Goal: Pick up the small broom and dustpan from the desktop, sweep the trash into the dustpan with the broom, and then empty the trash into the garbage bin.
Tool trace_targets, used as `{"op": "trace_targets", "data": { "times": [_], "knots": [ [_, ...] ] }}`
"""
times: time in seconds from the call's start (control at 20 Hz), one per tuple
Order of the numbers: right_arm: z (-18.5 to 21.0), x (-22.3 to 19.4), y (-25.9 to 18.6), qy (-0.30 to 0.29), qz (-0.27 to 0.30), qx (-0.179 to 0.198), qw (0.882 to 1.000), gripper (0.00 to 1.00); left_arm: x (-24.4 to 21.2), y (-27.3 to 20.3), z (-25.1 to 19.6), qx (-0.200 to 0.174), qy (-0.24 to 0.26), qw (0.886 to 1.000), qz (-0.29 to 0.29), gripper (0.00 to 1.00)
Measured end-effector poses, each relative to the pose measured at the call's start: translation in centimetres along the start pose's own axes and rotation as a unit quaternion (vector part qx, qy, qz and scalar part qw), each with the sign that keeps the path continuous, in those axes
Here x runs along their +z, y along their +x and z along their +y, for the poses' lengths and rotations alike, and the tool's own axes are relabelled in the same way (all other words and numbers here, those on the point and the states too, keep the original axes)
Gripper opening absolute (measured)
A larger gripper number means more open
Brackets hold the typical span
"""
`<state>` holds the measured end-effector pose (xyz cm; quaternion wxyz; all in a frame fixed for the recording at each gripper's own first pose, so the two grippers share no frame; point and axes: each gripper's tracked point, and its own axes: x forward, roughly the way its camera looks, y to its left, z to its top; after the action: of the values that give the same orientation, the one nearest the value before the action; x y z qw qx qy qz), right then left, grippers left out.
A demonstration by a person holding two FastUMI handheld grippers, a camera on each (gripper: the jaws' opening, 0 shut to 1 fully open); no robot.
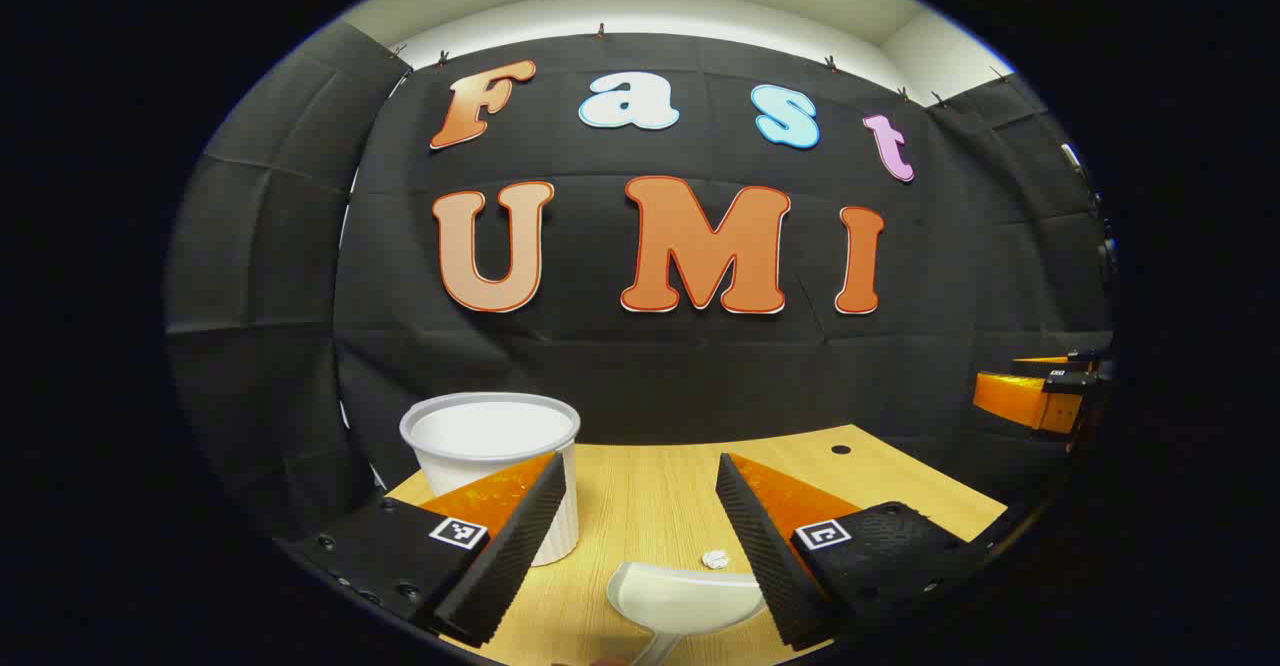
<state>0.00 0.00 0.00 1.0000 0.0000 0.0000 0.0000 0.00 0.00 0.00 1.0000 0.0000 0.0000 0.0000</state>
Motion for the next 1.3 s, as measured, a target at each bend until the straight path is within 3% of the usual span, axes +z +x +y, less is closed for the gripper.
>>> {"op": "trace_targets", "data": {
  "times": [1.3],
  "knots": [
    [-1.9,-0.1,3.3,0.002,0.008,-0.013,1.0,0.95,0.2,4.3,-1.0,-0.002,0.016,1.0,-0.004,0.95]
  ]
}}
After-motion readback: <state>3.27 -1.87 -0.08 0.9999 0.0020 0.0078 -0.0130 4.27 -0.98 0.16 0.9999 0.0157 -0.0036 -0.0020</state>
